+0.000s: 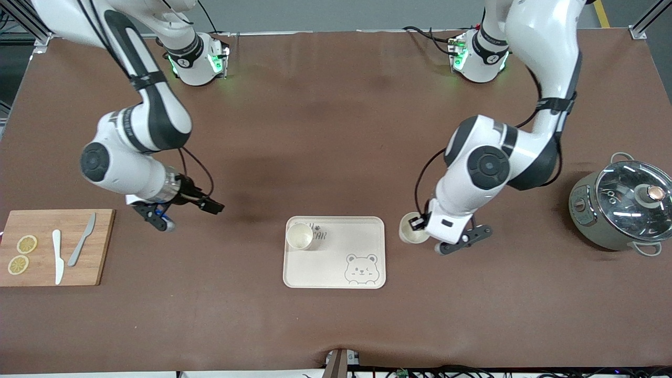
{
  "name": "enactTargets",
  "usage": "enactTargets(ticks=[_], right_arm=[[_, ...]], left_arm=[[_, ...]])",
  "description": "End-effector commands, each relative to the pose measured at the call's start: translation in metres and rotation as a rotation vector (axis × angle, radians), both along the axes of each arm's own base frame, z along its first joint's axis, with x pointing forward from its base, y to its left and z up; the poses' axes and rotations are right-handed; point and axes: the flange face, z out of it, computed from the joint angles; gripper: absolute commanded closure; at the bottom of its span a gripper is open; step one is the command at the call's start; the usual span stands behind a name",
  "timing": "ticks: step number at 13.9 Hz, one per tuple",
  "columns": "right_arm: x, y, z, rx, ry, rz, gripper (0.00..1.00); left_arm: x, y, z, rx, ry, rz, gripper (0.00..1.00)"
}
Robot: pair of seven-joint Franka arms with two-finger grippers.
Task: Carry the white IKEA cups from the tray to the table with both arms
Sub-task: 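Grasp the cup with the left gripper while the right gripper reaches the other cup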
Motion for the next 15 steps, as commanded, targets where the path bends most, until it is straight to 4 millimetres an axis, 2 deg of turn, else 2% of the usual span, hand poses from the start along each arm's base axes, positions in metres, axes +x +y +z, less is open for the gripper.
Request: enactTargets(ticks=[1,3,4,5,6,10,12,15], right_arm=[[0.002,0.041,-0.014,0.057,-0.042,-0.087,0.0],[0.005,0.067,-0.017,0.105,-0.088,-0.159,0.0],[0.007,0.08,-0.022,0.13,-0.097,-0.203,0.0],[0.009,0.099,-0.021,0.17,-0.116,-0.248,0.0],[0.013,0.109,-0.02,0.189,-0.123,-0.266,0.0],[0.022,0.148,-0.026,0.238,-0.118,-0.305,0.0],[0.021,0.151,-0.043,0.226,-0.104,-0.293,0.02],[0.018,0.159,-0.069,0.223,-0.115,-0.273,0.2]], left_arm=[[-0.035,0.046,-0.005,0.048,0.05,0.0,1.0],[-0.054,0.092,-0.021,0.064,0.086,0.028,1.0],[-0.064,0.104,-0.028,0.066,0.087,0.033,1.0],[-0.084,0.116,-0.046,0.065,0.079,0.022,1.0],[-0.094,0.124,-0.059,0.064,0.074,0.013,1.0],[-0.123,0.135,-0.096,0.073,0.111,0.006,1.0],[-0.132,0.14,-0.111,0.074,0.122,0.013,1.0],[-0.132,0.158,-0.116,0.069,0.109,0.034,1.0]])
